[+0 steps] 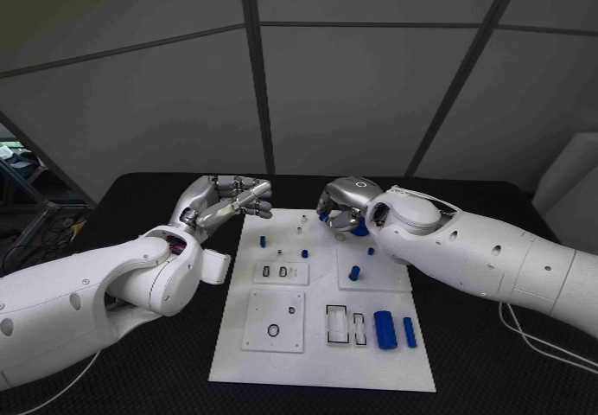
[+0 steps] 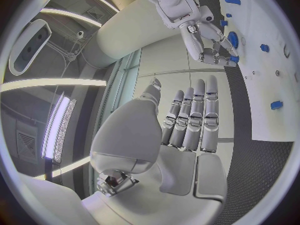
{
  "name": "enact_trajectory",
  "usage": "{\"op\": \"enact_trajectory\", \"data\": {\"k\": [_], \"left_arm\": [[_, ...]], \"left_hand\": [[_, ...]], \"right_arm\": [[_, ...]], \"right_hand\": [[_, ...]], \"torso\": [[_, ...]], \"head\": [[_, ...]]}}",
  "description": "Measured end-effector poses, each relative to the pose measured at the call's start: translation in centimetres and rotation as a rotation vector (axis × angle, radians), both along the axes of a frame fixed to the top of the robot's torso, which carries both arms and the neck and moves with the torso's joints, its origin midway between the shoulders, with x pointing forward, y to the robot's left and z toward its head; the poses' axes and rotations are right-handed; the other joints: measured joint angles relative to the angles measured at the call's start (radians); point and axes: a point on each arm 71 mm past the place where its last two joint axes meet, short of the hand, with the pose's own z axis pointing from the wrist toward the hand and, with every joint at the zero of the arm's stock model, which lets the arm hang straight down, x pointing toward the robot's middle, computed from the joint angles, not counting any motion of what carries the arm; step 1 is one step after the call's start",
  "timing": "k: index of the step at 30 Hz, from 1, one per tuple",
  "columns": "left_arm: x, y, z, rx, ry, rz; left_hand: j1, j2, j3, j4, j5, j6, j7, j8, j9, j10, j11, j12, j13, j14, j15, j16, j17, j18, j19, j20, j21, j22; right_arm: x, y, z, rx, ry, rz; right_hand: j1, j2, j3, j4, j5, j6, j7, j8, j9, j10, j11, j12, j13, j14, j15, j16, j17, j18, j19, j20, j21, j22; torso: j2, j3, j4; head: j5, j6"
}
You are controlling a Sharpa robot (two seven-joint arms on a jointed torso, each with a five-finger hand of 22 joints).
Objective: Assemble the parts on the task board
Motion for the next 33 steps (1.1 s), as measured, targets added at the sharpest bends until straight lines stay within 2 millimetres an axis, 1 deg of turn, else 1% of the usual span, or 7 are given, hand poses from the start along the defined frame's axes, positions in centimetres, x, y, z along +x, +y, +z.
{"op": "enact_trajectory", "data": {"k": [2, 5, 10, 17, 20, 26, 33], "left_arm": [[0.0, -0.1, 0.0, -0.001, 0.0, -0.001], [0.1, -0.1, 0.0, -0.001, 0.001, -0.003], [0.1, -0.3, 0.0, -0.002, 0.002, -0.006], [0.1, -0.4, 0.0, -0.003, 0.003, -0.009], [0.1, -0.4, 0.0, -0.003, 0.003, -0.01], [0.2, -0.5, 0.0, -0.004, 0.003, -0.011], [0.2, -0.5, 0.0, -0.005, 0.003, -0.013]], "left_hand": [[0.0, 0.0, -0.003, -0.003, 0.0, -0.004, 0.004, -0.008, -0.001, -0.003, 0.003, 0.0, -0.001, -0.004, 0.004, 0.0, 0.003, 0.0, 0.0, 0.0, 0.0, 0.0], [0.0, 0.0, -0.002, -0.008, 0.0, -0.007, 0.007, -0.008, -0.002, -0.007, 0.007, -0.005, -0.002, -0.01, 0.004, 0.0, 0.007, 0.0, -0.004, 0.004, 0.0, 0.001], [0.0, 0.0, -0.002, -0.008, 0.0, -0.007, 0.007, -0.008, -0.002, -0.007, 0.007, -0.005, -0.002, -0.01, 0.004, 0.0, 0.007, 0.0, -0.004, 0.004, 0.0, 0.001], [0.0, 0.0, -0.003, -0.008, 0.0, -0.007, 0.007, -0.008, -0.002, -0.007, 0.007, -0.005, -0.002, -0.01, 0.004, 0.0, 0.007, 0.0, -0.004, 0.004, 0.0, 0.001], [0.0, 0.0, -0.003, -0.008, 0.0, -0.007, 0.007, -0.008, -0.002, -0.007, 0.007, -0.005, -0.002, -0.011, 0.004, 0.0, 0.007, 0.0, -0.004, 0.004, 0.0, 0.001], [0.0, 0.0, -0.003, -0.008, 0.0, -0.007, 0.007, -0.008, -0.002, -0.007, 0.007, -0.005, -0.002, -0.01, 0.004, 0.0, 0.006, 0.0, -0.003, 0.004, 0.0, 0.001], [0.0, 0.0, -0.003, -0.008, 0.0, -0.007, 0.007, -0.012, -0.002, -0.007, 0.007, -0.005, -0.002, -0.01, 0.004, 0.0, 0.008, 0.0, -0.003, 0.004, 0.0, 0.001]], "right_arm": [[0.2, 0.4, 0.1, 0.007, -0.007, -0.002], [0.4, 0.8, 0.2, 0.015, -0.016, -0.002], [0.7, 1.4, 0.2, 0.026, -0.026, -0.001], [1.2, 1.8, 0.2, 0.028, -0.029, -0.003], [1.2, 2.0, 0.2, 0.027, -0.028, -0.002], [1.4, 2.3, 0.1, 0.02, -0.02, 0.002], [1.5, 2.6, 0.0, 0.012, -0.01, 0.005]], "right_hand": [[0.0, 0.0, 0.0, 0.0, -0.003, 0.0, 0.0, -0.004, 0.0, 0.0, 0.0, -0.006, 0.0, 0.0, 0.0, 0.002, 0.0, 0.0, 0.0, 0.0, 0.0, 0.0], [0.0, 0.0, 0.008, 0.006, -0.027, 0.0, 0.0, -0.006, 0.001, 0.0, 0.0, -0.006, 0.0, 0.0, 0.0, 0.002, 0.0, 0.0, 0.0, 0.0, 0.0, 0.0], [0.0, 0.0, 0.008, 0.006, -0.029, -0.004, 0.004, -0.006, 0.001, 0.0, 0.0, -0.008, -0.001, 0.0, 0.0, 0.002, 0.0, 0.0, 0.0, 0.0, 0.004, 0.001], [-0.006, -0.006, 0.008, 0.011, -0.029, -0.006, 0.003, -0.007, 0.002, 0.0, 0.0, -0.01, -0.002, 0.0, 0.0, 0.002, 0.0, 0.0, 0.0, 0.0, 0.004, 0.001], [-0.006, -0.006, 0.008, 0.011, -0.03, -0.006, 0.003, -0.011, 0.009, 0.0, 0.0, -0.01, -0.002, 0.0, 0.0, 0.002, 0.0, 0.0, 0.0, 0.0, 0.004, 0.001], [-0.006, -0.006, 0.011, 0.014, -0.033, -0.008, 0.004, -0.012, 0.009, 0.0, 0.0, -0.01, -0.003, 0.0, 0.0, 0.002, 0.0, 0.0, -0.004, 0.004, 0.004, 0.001], [-0.006, -0.006, 0.011, 0.014, -0.033, -0.008, 0.004, -0.016, 0.01, 0.0, 0.0, -0.012, -0.002, 0.0, 0.0, 0.002, -0.003, 0.0, -0.004, 0.004, 0.004, -0.001]], "torso": [[0.002, -0.0003, 0.0001], [0.004, -0.0003, 0.0011], [0.008, -0.0001, 0.003], [0.013, -0.0006, 0.0069], [0.013, -0.0007, 0.0071], [0.014, -0.0009, 0.0071], [0.014, -0.0012, 0.0055]], "head": [[0.004, 0.0], [0.007, -0.001], [0.009, -0.002], [0.009, 0.001], [0.011, -0.001], [0.015, -0.005], [0.017, -0.008]]}}
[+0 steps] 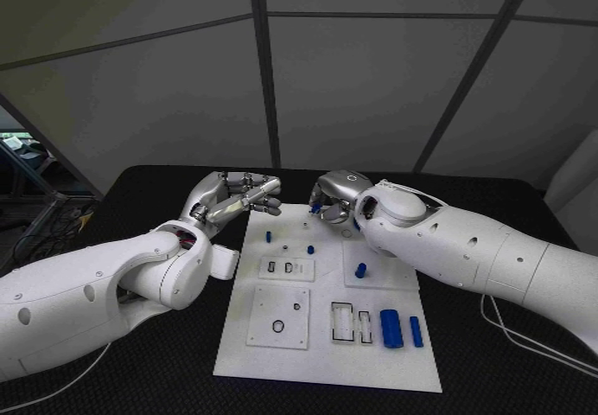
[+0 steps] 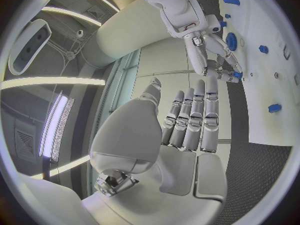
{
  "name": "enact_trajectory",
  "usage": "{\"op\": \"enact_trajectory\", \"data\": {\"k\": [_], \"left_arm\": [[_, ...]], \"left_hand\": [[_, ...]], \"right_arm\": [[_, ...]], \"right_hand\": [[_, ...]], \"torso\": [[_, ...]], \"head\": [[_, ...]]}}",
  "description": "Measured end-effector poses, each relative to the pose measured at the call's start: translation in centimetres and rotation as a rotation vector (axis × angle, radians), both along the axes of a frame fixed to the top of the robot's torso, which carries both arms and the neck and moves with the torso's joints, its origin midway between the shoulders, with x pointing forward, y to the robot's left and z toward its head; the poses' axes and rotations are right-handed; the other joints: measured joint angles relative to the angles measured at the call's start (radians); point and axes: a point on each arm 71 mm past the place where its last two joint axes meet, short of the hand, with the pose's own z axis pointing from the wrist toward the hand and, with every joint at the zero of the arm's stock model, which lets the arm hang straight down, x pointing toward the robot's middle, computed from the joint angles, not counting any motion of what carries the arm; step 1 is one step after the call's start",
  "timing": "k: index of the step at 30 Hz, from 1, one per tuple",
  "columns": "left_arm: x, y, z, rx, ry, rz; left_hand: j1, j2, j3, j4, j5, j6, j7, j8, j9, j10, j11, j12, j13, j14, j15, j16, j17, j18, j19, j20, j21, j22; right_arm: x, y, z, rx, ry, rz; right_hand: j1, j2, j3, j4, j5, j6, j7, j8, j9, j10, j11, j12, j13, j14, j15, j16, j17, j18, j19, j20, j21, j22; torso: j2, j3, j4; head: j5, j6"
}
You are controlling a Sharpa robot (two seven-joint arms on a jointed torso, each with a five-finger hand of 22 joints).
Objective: Assemble the parts on the task board
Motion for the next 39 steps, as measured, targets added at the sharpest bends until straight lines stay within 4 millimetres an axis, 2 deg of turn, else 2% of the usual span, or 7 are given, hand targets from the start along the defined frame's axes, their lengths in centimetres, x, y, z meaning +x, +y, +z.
{"op": "enact_trajectory", "data": {"k": [6, 26, 39], "left_arm": [[0.0, 0.0, 0.0, 0.0, 0.0, -0.001], [0.1, -0.2, 0.1, -0.002, 0.0, -0.006], [0.1, -0.1, 0.1, -0.001, 0.001, -0.006]], "left_hand": [[0.0, 0.0, 0.0, 0.0, 0.0, 0.0, 0.0, 0.0, 0.0, 0.0, 0.0, 0.0, 0.0, 0.0, 0.0, 0.0, 0.0, 0.0, 0.0, 0.0, 0.0, 0.0], [0.0, 0.0, 0.0, 0.0, 0.0, 0.0, 0.0, 0.0, 0.0, 0.0, 0.0, 0.0, 0.0, 0.0, 0.0, 0.0, 0.0, 0.0, 0.0, 0.0, 0.0, 0.0], [0.0, 0.0, 0.0, 0.0, 0.0, 0.0, 0.0, 0.0, 0.0, 0.0, 0.0, 0.0, 0.0, 0.0, 0.0, 0.0, 0.001, 0.0, 0.0, 0.0, 0.0, 0.0]], "right_arm": [[0.0, 0.4, 0.0, 0.001, 0.001, 0.004], [0.6, 0.8, -0.2, -0.016, 0.017, -0.006], [0.4, 1.4, -0.2, -0.022, 0.026, 0.009]], "right_hand": [[-0.003, -0.003, 0.0, 0.0, -0.002, -0.003, 0.0, -0.003, 0.013, 0.0, 0.0, 0.0, 0.0, 0.0, 0.0, 0.0, 0.0, 0.0, 0.0, 0.0, 0.0, 0.0], [-0.007, -0.007, -0.003, 0.002, -0.006, -0.007, 0.001, -0.009, 0.013, 0.0, 0.0, -0.004, 0.0, 0.0, 0.0, 0.0, -0.005, 0.0, -0.004, 0.004, 0.0, -0.007], [-0.006, -0.015, -0.003, 0.002, -0.006, -0.011, 0.004, -0.011, 0.011, -0.004, 0.004, -0.004, -0.001, 0.0, 0.0, 0.0, -0.006, 0.0, -0.004, 0.004, 0.0, -0.008]], "torso": [[0.0, 0.0002, 0.0], [0.001, 0.0002, -0.0012], [0.001, 0.0002, -0.002]], "head": [[0.003, -0.001], [0.009, -0.008], [0.017, -0.012]]}}
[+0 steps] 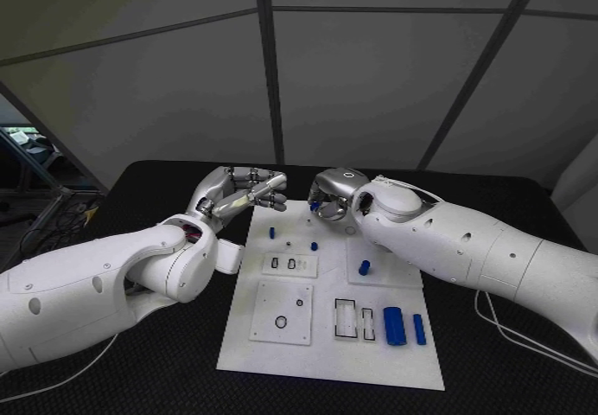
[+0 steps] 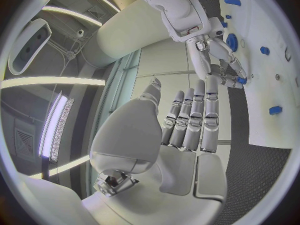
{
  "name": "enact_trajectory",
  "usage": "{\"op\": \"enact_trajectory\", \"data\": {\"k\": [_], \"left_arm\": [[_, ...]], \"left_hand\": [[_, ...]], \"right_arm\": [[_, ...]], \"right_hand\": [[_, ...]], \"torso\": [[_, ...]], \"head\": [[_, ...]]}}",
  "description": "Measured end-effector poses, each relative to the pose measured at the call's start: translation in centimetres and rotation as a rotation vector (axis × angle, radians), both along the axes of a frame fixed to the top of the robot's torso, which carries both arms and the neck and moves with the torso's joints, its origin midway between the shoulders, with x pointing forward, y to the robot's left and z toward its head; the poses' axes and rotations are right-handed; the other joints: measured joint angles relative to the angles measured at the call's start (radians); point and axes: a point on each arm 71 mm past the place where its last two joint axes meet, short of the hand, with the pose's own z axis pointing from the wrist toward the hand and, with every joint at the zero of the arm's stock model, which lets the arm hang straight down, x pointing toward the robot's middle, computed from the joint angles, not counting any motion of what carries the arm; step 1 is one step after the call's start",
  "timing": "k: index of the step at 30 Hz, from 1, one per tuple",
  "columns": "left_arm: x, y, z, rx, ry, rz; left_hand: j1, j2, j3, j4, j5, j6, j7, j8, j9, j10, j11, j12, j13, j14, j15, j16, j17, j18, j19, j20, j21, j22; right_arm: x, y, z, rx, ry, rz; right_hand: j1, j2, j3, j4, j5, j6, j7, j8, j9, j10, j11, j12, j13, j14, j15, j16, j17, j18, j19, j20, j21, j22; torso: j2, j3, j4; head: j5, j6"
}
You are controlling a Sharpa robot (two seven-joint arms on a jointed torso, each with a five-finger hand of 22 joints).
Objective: Assemble the parts on the task board
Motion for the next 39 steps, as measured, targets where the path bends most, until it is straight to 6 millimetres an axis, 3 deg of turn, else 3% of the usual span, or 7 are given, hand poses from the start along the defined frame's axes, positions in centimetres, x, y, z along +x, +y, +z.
{"op": "enact_trajectory", "data": {"k": [7, 13, 16, 25, 30, 35, 39], "left_arm": [[0.0, 0.0, 0.0, 0.0, 0.001, 0.0], [0.1, 0.0, 0.0, 0.001, 0.002, 0.0], [0.1, 0.0, 0.0, 0.001, 0.002, 0.0], [0.1, 0.1, 0.0, 0.002, 0.003, -0.001], [0.1, 0.3, 0.0, 0.004, 0.004, 0.004], [0.3, 0.7, -0.1, 0.007, 0.005, 0.012], [0.6, 1.1, -0.2, 0.012, 0.006, 0.022]], "left_hand": [[0.0, 0.0, 0.0, 0.0, 0.0, 0.0, 0.0, 0.0, 0.0, 0.0, 0.0, 0.0, 0.0, 0.0, 0.0, 0.0, 0.001, 0.0, -0.002, 0.002, 0.0, 0.0], [0.0, 0.0, 0.0, 0.0, 0.0, 0.0, 0.0, 0.0, 0.0, 0.0, 0.0, 0.0, 0.0, -0.004, 0.004, 0.0, 0.001, 0.0, -0.004, 0.004, 0.0, 0.0], [0.0, 0.0, 0.0, 0.0, 0.0, 0.0, 0.0, 0.0, 0.0, 0.0, 0.0, 0.0, 0.0, -0.004, 0.004, 0.0, 0.002, 0.0, -0.004, 0.004, 0.0, 0.0], [0.0, 0.0, 0.0, 0.0, 0.0, 0.0, 0.0, 0.0, 0.0, 0.0, 0.0, 0.0, 0.0, -0.004, 0.004, 0.0, 0.003, 0.0, -0.003, 0.004, 0.0, 0.0], [0.0, 0.0, 0.0, 0.0, 0.0, 0.0, 0.0, 0.0, 0.0, 0.0, 0.0, 0.0, 0.0, -0.004, 0.004, 0.0, 0.002, 0.0, -0.003, 0.004, 0.0, 0.0], [0.0, 0.0, 0.0, 0.0, 0.0, 0.0, 0.0, 0.0, 0.0, -0.004, 0.003, 0.0, -0.001, -0.004, 0.004, 0.0, 0.002, 0.0, -0.003, 0.004, 0.0, 0.001], [0.0, 0.0, 0.0, 0.0, 0.0, 0.0, 0.0, 0.0, 0.0, -0.004, 0.003, 0.0, -0.001, -0.004, 0.004, 0.0, 0.002, 0.0, -0.003, 0.004, 0.0, 0.001]], "right_arm": [[0.1, 0.0, -0.1, -0.005, 0.006, -0.002], [0.2, -0.1, -0.5, -0.016, 0.019, -0.007], [0.2, -0.1, -0.5, -0.019, 0.022, -0.007], [-0.1, -0.3, -0.4, -0.019, 0.022, 0.002], [-0.9, -2.2, 0.1, -0.006, 0.003, 0.002], [-2.0, -5.8, 0.9, 0.037, -0.015, -0.018], [-3.0, -9.1, 1.6, 0.095, 0.009, -0.057]], "right_hand": [[0.0, 0.0, 0.0, 0.005, 0.0, -0.011, 0.005, -0.003, 0.0, -0.013, 0.005, -0.004, 0.0, 0.0, 0.001, -0.002, -0.013, 0.0, -0.008, 0.008, -0.004, -0.01], [-0.014, -0.041, -0.009, 0.019, 0.001, -0.134, 0.03, -0.017, -0.023, -0.173, 0.036, -0.007, -0.011, -0.036, 0.036, -0.096, -0.134, 0.001, -0.102, 0.029, -0.075, -0.134], [-0.008, -0.047, -0.033, 0.019, 0.001, -0.187, 0.031, -0.017, -0.034, -0.233, 0.046, -0.007, -0.011, -0.05, 0.043, -0.146, -0.198, 0.016, -0.146, 0.038, -0.115, -0.2], [-0.007, -0.048, -0.056, 0.022, 0.001, -0.188, 0.028, -0.017, -0.033, -0.248, 0.048, 0.005, -0.009, -0.05, 0.043, -0.165, -0.225, 0.017, -0.152, 0.041, -0.132, -0.225], [-0.007, -0.048, -0.077, 0.029, 0.001, -0.179, 0.023, -0.016, -0.029, -0.248, 0.048, 0.024, -0.007, -0.05, 0.043, -0.181, -0.245, 0.017, -0.159, 0.041, -0.143, -0.239], [-0.007, -0.048, -0.093, 0.045, 0.001, -0.151, 0.033, -0.007, -0.024, -0.122, 0.027, 0.099, 0.013, -0.037, 0.03, -0.158, -0.216, 0.016, -0.123, 0.031, -0.123, -0.194], [-0.037, -0.089, -0.144, 0.064, 0.024, -0.147, 0.021, -0.007, -0.024, 0.083, -0.009, 0.233, 0.084, -0.009, 0.002, -0.065, -0.099, 0.016, -0.057, 0.012, -0.072, -0.102]], "torso": [[0.0, -0.0003, -0.0004], [0.0, -0.0006, -0.0004], [0.0, -0.0006, -0.0004], [0.0, -0.0005, -0.0015], [0.0, 0.0005, -0.0047], [-0.003, 0.0023, -0.0097], [-0.006, 0.0051, -0.0158]], "head": [[0.0, -0.001], [-0.002, 0.0], [-0.002, 0.0], [-0.003, 0.0], [-0.002, 0.002], [-0.008, 0.008], [-0.011, 0.013]]}}
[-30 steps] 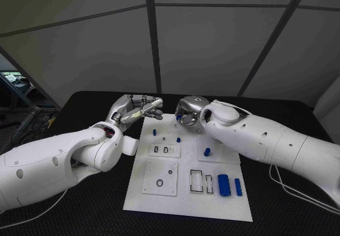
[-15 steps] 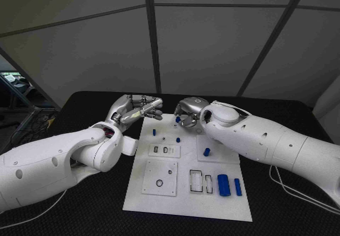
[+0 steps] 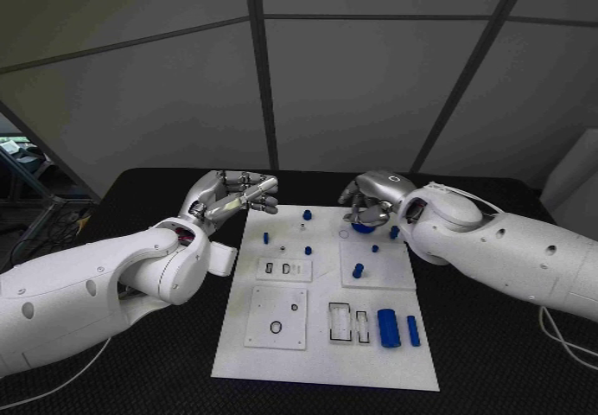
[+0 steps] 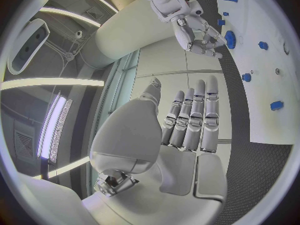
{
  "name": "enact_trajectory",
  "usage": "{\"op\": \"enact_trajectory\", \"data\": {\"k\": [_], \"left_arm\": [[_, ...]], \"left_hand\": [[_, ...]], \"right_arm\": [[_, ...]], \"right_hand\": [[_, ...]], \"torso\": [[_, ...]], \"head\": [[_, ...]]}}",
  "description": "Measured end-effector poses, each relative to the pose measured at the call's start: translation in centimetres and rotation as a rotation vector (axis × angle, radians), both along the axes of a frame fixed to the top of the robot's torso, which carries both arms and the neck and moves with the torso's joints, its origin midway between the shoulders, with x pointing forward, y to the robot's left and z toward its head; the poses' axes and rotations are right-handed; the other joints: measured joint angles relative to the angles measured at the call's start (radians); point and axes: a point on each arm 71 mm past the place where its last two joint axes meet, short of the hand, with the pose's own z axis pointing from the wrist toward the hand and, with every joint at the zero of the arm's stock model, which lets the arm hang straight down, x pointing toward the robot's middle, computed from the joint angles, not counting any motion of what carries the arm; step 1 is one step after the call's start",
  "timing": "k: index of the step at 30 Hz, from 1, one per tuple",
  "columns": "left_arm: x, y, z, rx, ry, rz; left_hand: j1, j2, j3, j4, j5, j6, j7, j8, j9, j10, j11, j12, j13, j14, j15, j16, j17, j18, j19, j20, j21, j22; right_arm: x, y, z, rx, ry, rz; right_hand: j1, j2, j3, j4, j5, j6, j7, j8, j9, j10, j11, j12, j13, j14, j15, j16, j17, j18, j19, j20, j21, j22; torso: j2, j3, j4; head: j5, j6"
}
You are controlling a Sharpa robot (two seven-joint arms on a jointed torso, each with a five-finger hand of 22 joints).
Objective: Assemble the parts on the task board
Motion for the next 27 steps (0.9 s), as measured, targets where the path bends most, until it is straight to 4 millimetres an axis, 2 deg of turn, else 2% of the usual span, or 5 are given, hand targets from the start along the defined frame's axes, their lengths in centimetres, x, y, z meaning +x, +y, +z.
{"op": "enact_trajectory", "data": {"k": [2, 4, 7, 14, 27], "left_arm": [[0.1, 0.2, -0.1, 0.002, 0.001, 0.004], [0.2, 0.3, -0.1, 0.004, 0.001, 0.008], [0.3, 0.5, -0.2, 0.005, 0.002, 0.011], [0.6, 0.3, -0.3, 0.005, 0.004, 0.01], [0.8, 0.4, -0.5, 0.007, 0.008, 0.014]], "left_hand": [[0.0, 0.0, 0.0, 0.0, 0.0, 0.0, 0.0, 0.0, 0.0, 0.0, 0.0, 0.0, 0.0, 0.0, 0.0, 0.0, 0.0, 0.0, 0.0, 0.0, 0.0, 0.0], [0.0, 0.0, 0.0, 0.0, 0.0, 0.0, 0.0, 0.0, 0.0, 0.0, 0.0, 0.0, 0.0, 0.0, 0.0, 0.0, 0.0, 0.0, 0.0, 0.0, 0.0, 0.0], [0.0, 0.0, 0.0, 0.0, 0.0, 0.0, 0.0, 0.0, 0.0, 0.0, 0.0, 0.0, 0.0, 0.0, 0.0, 0.0, 0.001, 0.0, 0.0, 0.0, 0.0, 0.0], [0.0, 0.0, 0.0, 0.0, 0.0, 0.0, 0.0, 0.0, 0.0, 0.0, 0.0, 0.0, 0.0, 0.0, 0.0, 0.0, 0.001, 0.0, 0.0, 0.0, 0.0, 0.0], [0.0, 0.0, 0.0, 0.0, 0.0, 0.0, 0.0, 0.0, 0.0, 0.0, 0.0, 0.0, 0.0, 0.0, 0.0, 0.0, 0.001, 0.0, 0.0, 0.0, 0.0, 0.0]], "right_arm": [[-0.3, -1.5, 0.2, 0.035, 0.028, -0.029], [-0.4, -2.6, 0.3, 0.062, 0.054, -0.055], [-0.3, -4.0, 0.1, 0.094, 0.098, -0.098], [0.4, -5.1, -0.5, 0.124, 0.17, -0.155], [1.6, -4.4, -1.4, 0.123, 0.235, -0.174]], "right_hand": [[-0.016, -0.016, -0.052, 0.018, 0.021, -0.011, -0.013, 0.0, 0.0, 0.064, -0.013, 0.118, 0.097, 0.007, -0.007, 0.107, 0.138, -0.01, 0.048, -0.015, 0.039, 0.069], [0.006, -0.02, -0.13, 0.043, 0.05, -0.027, -0.02, 0.016, 0.005, 0.048, -0.017, 0.432, 0.431, 0.009, -0.009, 0.214, 0.27, -0.025, 0.081, -0.026, 0.068, 0.115], [0.036, 0.01, -0.217, 0.103, 0.067, -0.055, -0.005, 0.05, 0.015, 0.009, -0.005, 0.781, 0.806, 0.009, -0.005, 0.306, 0.389, -0.025, 0.108, -0.015, 0.099, 0.17], [0.054, 0.02, -0.257, 0.143, 0.073, -0.087, 0.002, 0.074, 0.019, 0.002, 0.004, 0.883, 0.934, 0.007, -0.003, 0.358, 0.464, -0.04, 0.12, -0.003, 0.114, 0.203], [0.077, 0.032, -0.288, 0.174, 0.079, -0.098, 0.007, 0.103, 0.026, 0.048, 0.01, 0.98, 1.055, 0.007, 0.004, 0.419, 0.528, -0.04, 0.147, 0.002, 0.137, 0.251]], "torso": [[-0.001, 0.0017, -0.003], [-0.003, 0.0033, -0.007], [-0.005, 0.0054, -0.0124], [-0.006, 0.0088, -0.0162], [-0.003, 0.0097, -0.0146]], "head": [[0.0, 0.001], [0.0, 0.002], [0.0, 0.004], [-0.002, 0.003], [-0.002, -0.008]]}}
